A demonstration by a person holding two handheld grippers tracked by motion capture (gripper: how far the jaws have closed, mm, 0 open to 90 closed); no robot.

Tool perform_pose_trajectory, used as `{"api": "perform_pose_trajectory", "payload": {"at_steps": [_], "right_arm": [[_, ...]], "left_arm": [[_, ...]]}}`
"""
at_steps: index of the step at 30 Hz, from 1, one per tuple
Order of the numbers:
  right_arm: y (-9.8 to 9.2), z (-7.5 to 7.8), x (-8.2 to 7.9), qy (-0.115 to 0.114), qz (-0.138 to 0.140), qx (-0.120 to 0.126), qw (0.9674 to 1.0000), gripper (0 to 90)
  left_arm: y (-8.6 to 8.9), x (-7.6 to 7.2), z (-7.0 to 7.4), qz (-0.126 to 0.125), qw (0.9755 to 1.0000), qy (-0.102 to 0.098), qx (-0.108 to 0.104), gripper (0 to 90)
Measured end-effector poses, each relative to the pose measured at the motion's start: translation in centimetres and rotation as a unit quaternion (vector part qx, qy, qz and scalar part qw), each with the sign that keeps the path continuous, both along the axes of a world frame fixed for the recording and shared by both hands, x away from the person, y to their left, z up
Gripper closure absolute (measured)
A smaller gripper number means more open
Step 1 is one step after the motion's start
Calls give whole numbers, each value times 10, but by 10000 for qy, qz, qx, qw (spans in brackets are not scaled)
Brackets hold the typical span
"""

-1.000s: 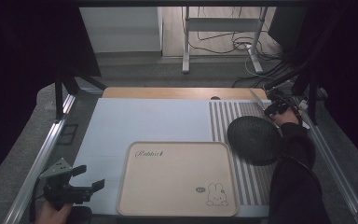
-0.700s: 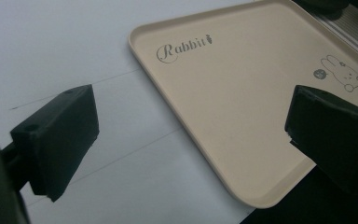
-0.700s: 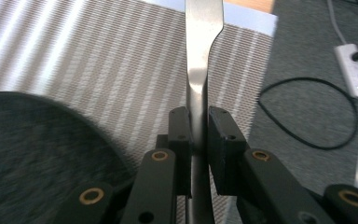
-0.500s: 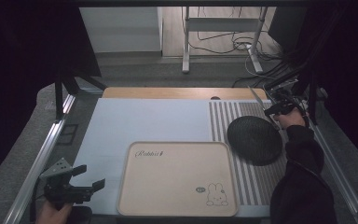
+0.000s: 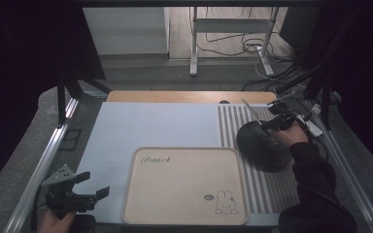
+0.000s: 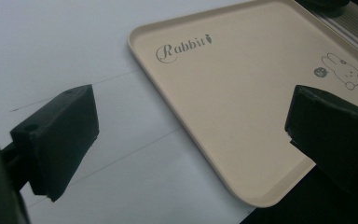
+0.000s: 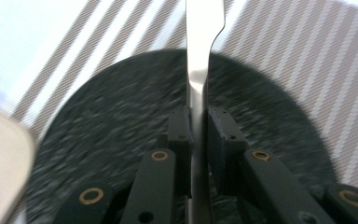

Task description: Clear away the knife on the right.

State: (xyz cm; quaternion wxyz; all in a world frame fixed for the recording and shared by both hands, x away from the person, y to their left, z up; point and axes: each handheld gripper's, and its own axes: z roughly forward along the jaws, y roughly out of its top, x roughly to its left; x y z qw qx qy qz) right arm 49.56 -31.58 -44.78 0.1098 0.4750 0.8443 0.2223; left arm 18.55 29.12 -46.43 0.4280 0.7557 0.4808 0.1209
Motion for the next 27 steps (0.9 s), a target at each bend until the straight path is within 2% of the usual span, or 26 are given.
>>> {"api": "perform_pose_trajectory", "payload": {"at_steps": [7,14,20,24,27], "right_arm": [[25,-1,-30,56,363,-5,9993,801],[53,0,-61,51,816,-64,9966,802],[73,-6,-87,187,1108,-42,9937,802],[84,-8,-103,298,1223,56,9920,801],[93,-12,-114,373,1308,35,9907,801]], "left_arm": [[0,0,0,-5,10000,-1,12,37],[-1,0,0,-3,10000,-6,20,37],[-1,0,0,-7,10000,-7,34,37],[-1,0,0,-10,10000,-5,36,37],[-1,0,0,-11,10000,-4,33,37]]}}
